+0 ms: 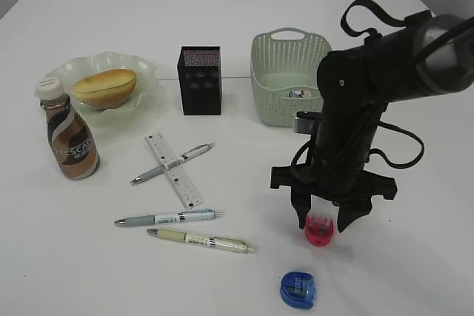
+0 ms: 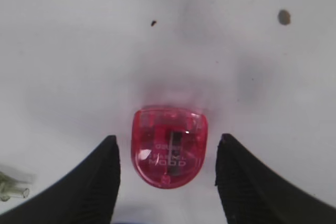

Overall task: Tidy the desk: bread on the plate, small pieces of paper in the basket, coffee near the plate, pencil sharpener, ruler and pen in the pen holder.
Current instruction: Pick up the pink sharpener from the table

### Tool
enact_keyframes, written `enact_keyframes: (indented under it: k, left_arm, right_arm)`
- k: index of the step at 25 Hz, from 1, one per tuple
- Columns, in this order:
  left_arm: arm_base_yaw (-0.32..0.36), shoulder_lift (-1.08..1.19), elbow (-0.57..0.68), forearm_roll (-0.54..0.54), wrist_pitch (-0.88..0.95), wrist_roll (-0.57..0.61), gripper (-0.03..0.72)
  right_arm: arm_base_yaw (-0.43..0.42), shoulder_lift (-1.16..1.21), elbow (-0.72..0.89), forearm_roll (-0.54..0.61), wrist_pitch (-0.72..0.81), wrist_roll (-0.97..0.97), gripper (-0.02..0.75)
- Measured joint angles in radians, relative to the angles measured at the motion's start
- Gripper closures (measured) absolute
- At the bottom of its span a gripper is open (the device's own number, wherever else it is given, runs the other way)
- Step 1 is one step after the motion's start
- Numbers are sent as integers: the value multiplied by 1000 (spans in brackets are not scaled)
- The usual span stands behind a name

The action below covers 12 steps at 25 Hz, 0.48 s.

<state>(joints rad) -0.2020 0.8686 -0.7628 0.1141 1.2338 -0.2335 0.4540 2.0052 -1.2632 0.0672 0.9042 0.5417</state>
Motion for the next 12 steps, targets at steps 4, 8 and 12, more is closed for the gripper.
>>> enact_keyframes:
  k: [4,8,12]
  left_arm:
    - [0,0,0,0,0,2,178]
    - [0,0,0,0,0,2,179]
    - [0,0,0,0,0,2,181]
  right_arm:
    - [0,17,0,0,-2,0,311]
    - [0,21,0,0,-3,0,311]
    - [0,33,0,0,-8,2,311]
